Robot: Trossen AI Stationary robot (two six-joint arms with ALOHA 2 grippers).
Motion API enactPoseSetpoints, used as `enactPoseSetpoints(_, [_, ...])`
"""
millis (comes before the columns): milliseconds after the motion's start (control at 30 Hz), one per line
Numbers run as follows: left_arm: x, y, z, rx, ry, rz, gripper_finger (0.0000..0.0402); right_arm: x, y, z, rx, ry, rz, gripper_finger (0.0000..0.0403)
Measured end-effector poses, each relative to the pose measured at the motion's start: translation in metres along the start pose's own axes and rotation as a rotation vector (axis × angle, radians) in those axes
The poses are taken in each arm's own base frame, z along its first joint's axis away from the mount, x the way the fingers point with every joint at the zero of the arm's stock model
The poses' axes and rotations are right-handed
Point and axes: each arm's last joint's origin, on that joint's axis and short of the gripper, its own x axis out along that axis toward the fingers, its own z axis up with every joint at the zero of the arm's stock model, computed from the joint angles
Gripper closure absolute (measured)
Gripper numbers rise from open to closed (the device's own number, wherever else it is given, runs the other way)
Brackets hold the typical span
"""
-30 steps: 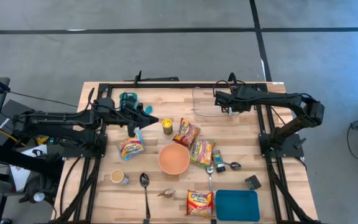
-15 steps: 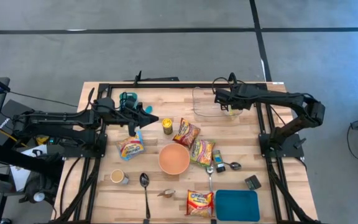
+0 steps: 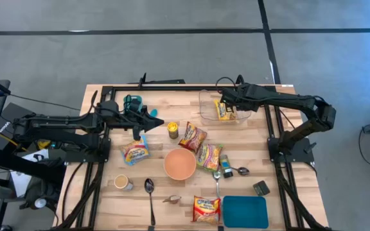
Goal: Pick & Place Food Item
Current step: Put the light blue noodle pack into the transparent bin
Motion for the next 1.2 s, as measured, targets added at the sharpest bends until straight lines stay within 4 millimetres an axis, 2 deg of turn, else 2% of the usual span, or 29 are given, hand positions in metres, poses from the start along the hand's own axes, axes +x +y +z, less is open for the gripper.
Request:
enactPoseSetpoints(267, [0.000, 0.000, 0.000, 0.000, 0.000, 0.000, 0.0400, 0.000, 0.003, 0.002, 0.010, -0.016, 0.032, 0.0321])
enactPoseSetpoints(400, [0.000, 0.000, 0.000, 0.000, 0.000, 0.000, 0.0400, -0.007, 0.006, 0.002, -0.049, -0.036, 0.107, 0.0321])
enactPoseSetpoints(533, [0.000, -0.001, 0.002, 0.007, -0.023, 0.001, 0.0400, -0.026, 0.004, 0.003, -0.071, -0.116, 0.228, 0.0321])
enactPoseSetpoints(800, [0.000, -0.001, 0.003, 0.056, -0.038, -0.001, 0.0400, -0.076, -0.008, -0.001, -0.212, -0.297, 0.536, 0.0321])
enactPoseSetpoints(1000, [0.000, -0.001, 0.003, 0.059, -0.039, -0.001, 0.0400, -0.105, -0.017, -0.019, -0.295, -0.347, 0.695, 0.0321])
enactPoseSetpoints(1200, [0.000, -0.001, 0.003, 0.190, -0.039, 0.002, 0.0400, -0.123, -0.015, -0.043, -0.391, -0.357, 0.788, 0.0321])
